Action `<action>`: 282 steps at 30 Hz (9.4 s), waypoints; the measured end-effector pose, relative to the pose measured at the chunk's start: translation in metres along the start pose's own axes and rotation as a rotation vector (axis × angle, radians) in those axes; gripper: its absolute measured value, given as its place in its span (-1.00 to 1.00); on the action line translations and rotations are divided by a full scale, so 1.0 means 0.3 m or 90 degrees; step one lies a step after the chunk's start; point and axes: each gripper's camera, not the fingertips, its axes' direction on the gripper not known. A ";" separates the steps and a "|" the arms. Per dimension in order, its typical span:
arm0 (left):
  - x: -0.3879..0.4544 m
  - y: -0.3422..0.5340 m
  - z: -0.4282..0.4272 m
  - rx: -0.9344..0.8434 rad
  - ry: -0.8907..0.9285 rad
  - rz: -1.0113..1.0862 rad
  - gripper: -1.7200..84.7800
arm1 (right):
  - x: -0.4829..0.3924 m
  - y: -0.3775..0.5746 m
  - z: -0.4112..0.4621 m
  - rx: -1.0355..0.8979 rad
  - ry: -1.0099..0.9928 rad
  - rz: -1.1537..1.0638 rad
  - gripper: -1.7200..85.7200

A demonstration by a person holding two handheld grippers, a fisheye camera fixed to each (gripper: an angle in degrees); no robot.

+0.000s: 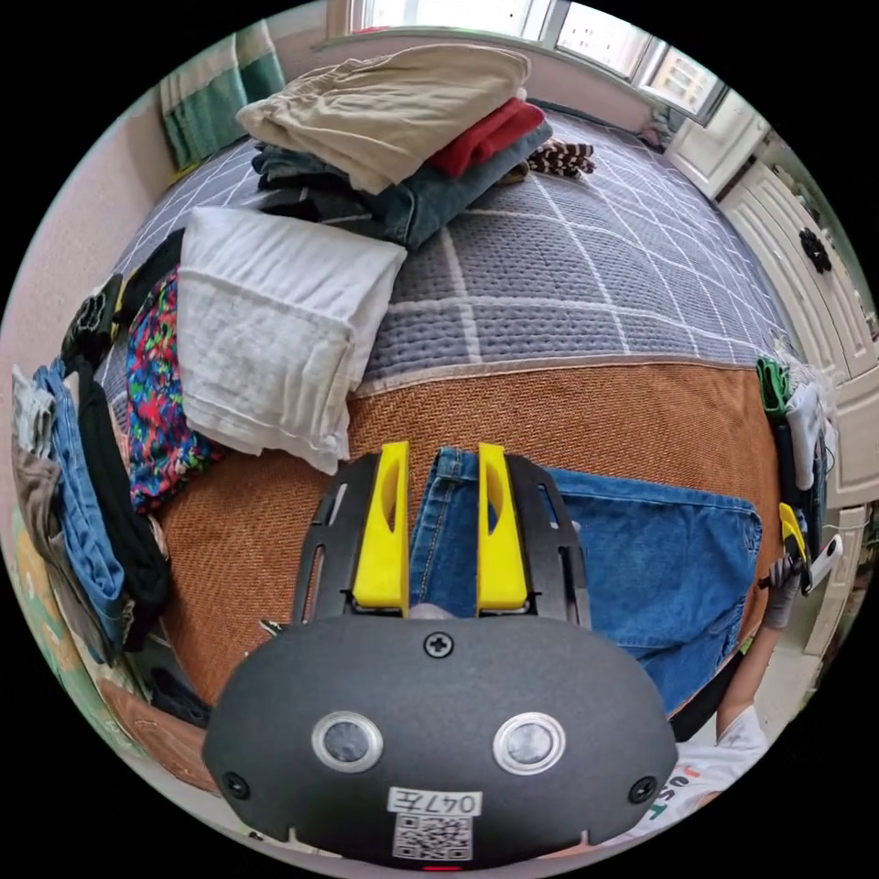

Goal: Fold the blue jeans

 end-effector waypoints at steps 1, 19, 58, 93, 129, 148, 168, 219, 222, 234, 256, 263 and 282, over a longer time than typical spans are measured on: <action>-0.017 0.005 0.010 0.007 0.009 -0.004 -0.71 | -0.005 -0.009 0.018 -0.007 0.008 -0.005 -0.79; -0.308 0.479 -0.378 0.209 0.249 0.053 -0.88 | -0.398 -0.205 0.199 -0.015 0.097 -0.245 -0.91; 0.212 1.837 -0.964 0.098 0.067 0.356 -0.88 | -0.877 -0.477 -0.035 -0.179 -0.210 -0.522 -0.94; -0.524 2.408 -1.487 0.241 0.097 -0.159 -0.97 | -1.959 -0.704 -0.280 -0.162 -0.191 -0.733 -0.98; 0.856 0.505 -0.873 -0.035 0.286 0.187 -0.96 | -2.291 -0.646 -0.501 -0.135 0.103 -0.767 -0.98; 0.747 1.025 -1.088 0.034 -0.043 0.303 -0.97 | -2.227 -0.698 -0.386 -0.185 0.040 -0.724 -0.97; 0.460 1.345 -1.396 0.085 -0.004 0.130 -0.98 | -1.999 -0.668 -0.185 -0.190 0.008 -0.697 -0.97; -0.573 2.681 -1.529 0.389 0.132 -0.297 -0.77 | -1.058 -0.648 -0.091 -0.109 -0.417 -0.493 -0.98; -0.680 2.798 -1.425 0.375 0.157 -0.348 -0.74 | -1.167 -0.673 0.019 -0.133 -0.410 -0.465 -0.99; -0.829 2.921 -1.310 0.375 0.298 -0.313 -0.77 | -1.645 -0.725 0.242 -0.149 -0.131 -0.275 -0.99; -0.119 2.593 -2.056 0.496 0.351 -0.081 -0.85 | -1.769 -0.158 -0.048 -0.153 -0.128 -0.244 -0.99; 0.852 2.178 -2.200 0.444 0.305 0.159 -0.85 | -1.328 -0.164 -0.593 0.079 -0.082 -0.049 -0.99; 1.359 2.229 -2.148 0.436 0.228 0.192 -0.68 | -1.016 -0.040 -0.905 0.067 0.035 0.075 -0.81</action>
